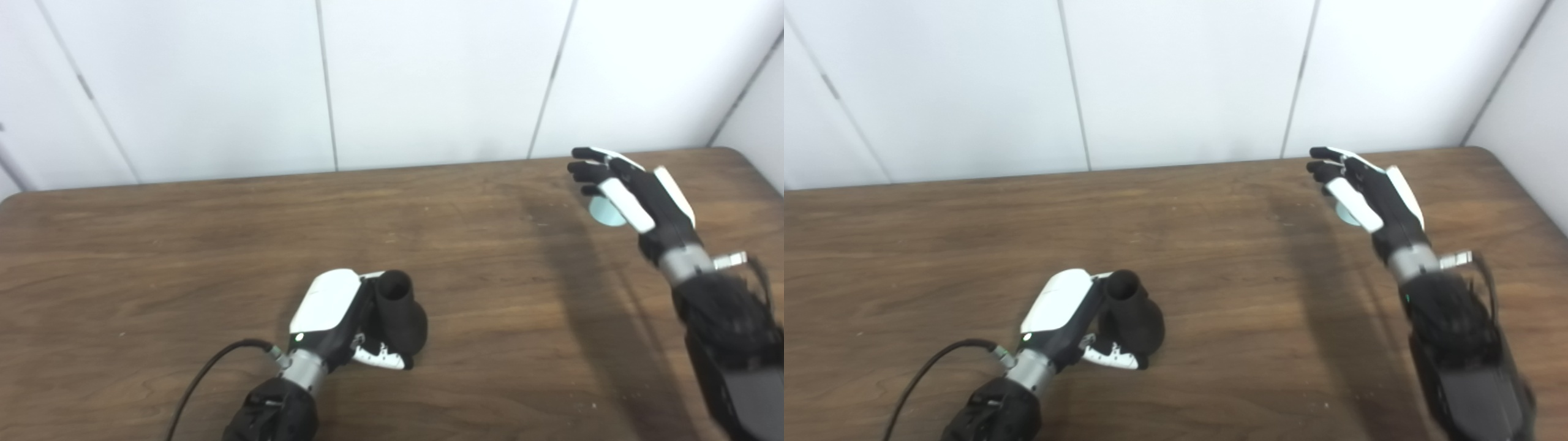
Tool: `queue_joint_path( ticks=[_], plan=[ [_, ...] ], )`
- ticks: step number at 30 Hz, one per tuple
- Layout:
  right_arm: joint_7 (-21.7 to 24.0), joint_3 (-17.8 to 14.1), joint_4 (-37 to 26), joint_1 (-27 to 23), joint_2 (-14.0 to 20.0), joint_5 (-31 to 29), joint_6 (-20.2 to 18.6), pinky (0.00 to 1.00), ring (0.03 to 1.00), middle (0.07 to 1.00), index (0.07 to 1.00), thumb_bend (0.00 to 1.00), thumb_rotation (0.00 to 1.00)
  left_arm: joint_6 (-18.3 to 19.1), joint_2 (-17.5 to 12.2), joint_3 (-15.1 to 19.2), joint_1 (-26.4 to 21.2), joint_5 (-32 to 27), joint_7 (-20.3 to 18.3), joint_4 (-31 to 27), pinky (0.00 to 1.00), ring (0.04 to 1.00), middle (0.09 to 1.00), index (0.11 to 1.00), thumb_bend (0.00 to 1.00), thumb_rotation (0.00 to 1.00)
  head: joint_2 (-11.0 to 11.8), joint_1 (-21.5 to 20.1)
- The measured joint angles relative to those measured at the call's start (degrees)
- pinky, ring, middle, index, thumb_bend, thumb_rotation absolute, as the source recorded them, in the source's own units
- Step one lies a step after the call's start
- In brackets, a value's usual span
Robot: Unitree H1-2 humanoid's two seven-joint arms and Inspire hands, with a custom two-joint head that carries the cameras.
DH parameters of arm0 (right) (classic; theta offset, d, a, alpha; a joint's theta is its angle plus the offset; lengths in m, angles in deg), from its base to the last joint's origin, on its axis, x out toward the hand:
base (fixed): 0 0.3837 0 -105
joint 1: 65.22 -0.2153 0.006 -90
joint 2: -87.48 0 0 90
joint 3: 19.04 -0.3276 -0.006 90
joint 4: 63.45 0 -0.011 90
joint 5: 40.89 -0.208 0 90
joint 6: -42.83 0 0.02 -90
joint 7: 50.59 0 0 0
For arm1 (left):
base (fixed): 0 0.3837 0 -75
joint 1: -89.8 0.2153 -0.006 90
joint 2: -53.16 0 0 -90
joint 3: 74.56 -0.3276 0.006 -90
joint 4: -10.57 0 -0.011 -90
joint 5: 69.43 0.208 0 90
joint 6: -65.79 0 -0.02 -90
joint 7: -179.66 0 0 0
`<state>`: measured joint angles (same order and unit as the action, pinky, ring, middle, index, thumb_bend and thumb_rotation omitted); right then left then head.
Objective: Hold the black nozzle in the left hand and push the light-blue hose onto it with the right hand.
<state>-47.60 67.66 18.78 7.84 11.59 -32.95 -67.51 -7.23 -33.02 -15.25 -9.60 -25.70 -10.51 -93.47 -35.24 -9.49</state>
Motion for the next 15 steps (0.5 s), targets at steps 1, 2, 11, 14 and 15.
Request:
queue_joint_path(
  ticks=[1, 2, 11, 14, 15],
  plan=[
    [-0.3, 1.53, 1.38, -1.52, 1.95, 4.17, 0.29, 0.77, 0.823, 0.821, 0.797, 0.67, 0.63, -0.55, -0.07, 0.24, 0.35, -0.61, 0.46, 0.14, 0.72, 0.595, 0.472, 0.494, 0.52, 0.0, 0.17, -0.78],
    [-0.46, 2.92, 2.84, -3.28, 3.68, 7.17, 0.64, 0.79, 0.841, 0.828, 0.798, 0.67, 0.57, -1.2, -0.13, 0.34, 0.46, -0.85, 0.59, 0.21, 0.73, 0.595, 0.472, 0.494, 0.52, 0.0, 0.18, -1.14],
    [2.57, 13.43, 12.01, -12.37, 8.3, 24.8, 1.36, 0.83, 0.878, 0.843, 0.81, 0.77, 0.43, -3.67, -0.93, 0.88, 0.96, -2.82, 0.58, 0.45, 0.75, 0.605, 0.493, 0.485, 0.52, 0.0, 2.11, -7.73],
    [4.62, 15.87, 15.47, -14.21, 8.42, 29.55, -0.31, 0.87, 0.89, 0.855, 0.816, 0.8, 0.42, -4.7, -1.62, 1.31, 1.15, -3.64, 0.57, 0.49, 0.74, 0.605, 0.49, 0.487, 0.52, 0.0, 2.63, -9.22],
    [5.43, 16.35, 16.48, -14.94, 8.42, 30.61, -0.94, 0.89, 0.894, 0.86, 0.816, 0.81, 0.41, -4.93, -1.88, 1.38, 1.14, -3.84, 0.57, 0.53, 0.73, 0.605, 0.485, 0.489, 0.52, 0.0, 2.64, -9.32]
  ],
)
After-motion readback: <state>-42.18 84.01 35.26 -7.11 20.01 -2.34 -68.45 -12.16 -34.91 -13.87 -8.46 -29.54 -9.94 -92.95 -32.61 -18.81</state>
